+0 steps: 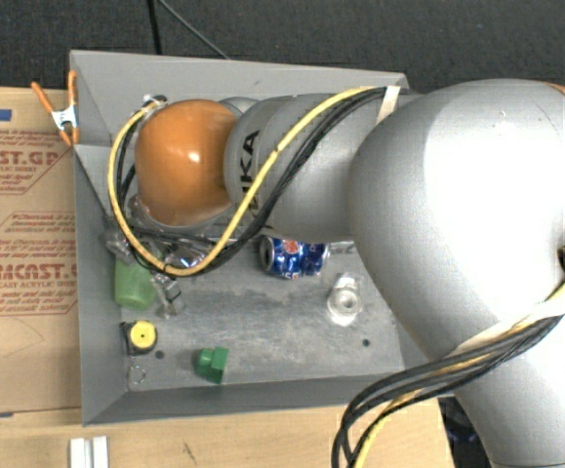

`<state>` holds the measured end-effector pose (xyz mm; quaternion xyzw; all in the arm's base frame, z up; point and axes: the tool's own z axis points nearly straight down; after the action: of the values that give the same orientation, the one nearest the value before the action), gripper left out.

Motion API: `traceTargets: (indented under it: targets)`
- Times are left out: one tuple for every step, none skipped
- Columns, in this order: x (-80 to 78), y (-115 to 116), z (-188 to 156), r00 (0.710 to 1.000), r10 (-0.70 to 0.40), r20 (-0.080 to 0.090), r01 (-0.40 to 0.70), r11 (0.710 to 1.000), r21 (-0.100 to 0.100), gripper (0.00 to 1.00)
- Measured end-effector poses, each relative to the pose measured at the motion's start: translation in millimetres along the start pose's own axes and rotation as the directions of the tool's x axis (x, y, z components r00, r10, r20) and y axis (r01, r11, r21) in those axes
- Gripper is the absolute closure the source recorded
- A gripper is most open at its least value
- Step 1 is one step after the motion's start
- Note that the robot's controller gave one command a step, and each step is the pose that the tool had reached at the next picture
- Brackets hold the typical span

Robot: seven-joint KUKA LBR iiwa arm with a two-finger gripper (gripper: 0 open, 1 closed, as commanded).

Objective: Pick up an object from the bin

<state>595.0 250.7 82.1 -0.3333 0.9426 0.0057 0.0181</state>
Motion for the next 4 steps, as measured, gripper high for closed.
traceTargets:
  targets:
    - [45.4,-24.7,-65.3,0.908,-0.417,-0.028,0.417,0.909,-0.013,0.0]
    - [27.1,22.4,-21.7,0.919,-0.392,-0.032,0.391,0.92,-0.02,0.0]
    - [27.0,19.2,-24.1,0.921,-0.388,-0.03,0.388,0.922,-0.017,1.0]
    - [33.4,0.7,-98.9,0.999,-0.02,-0.029,0.02,1.0,-0.001,1.0]
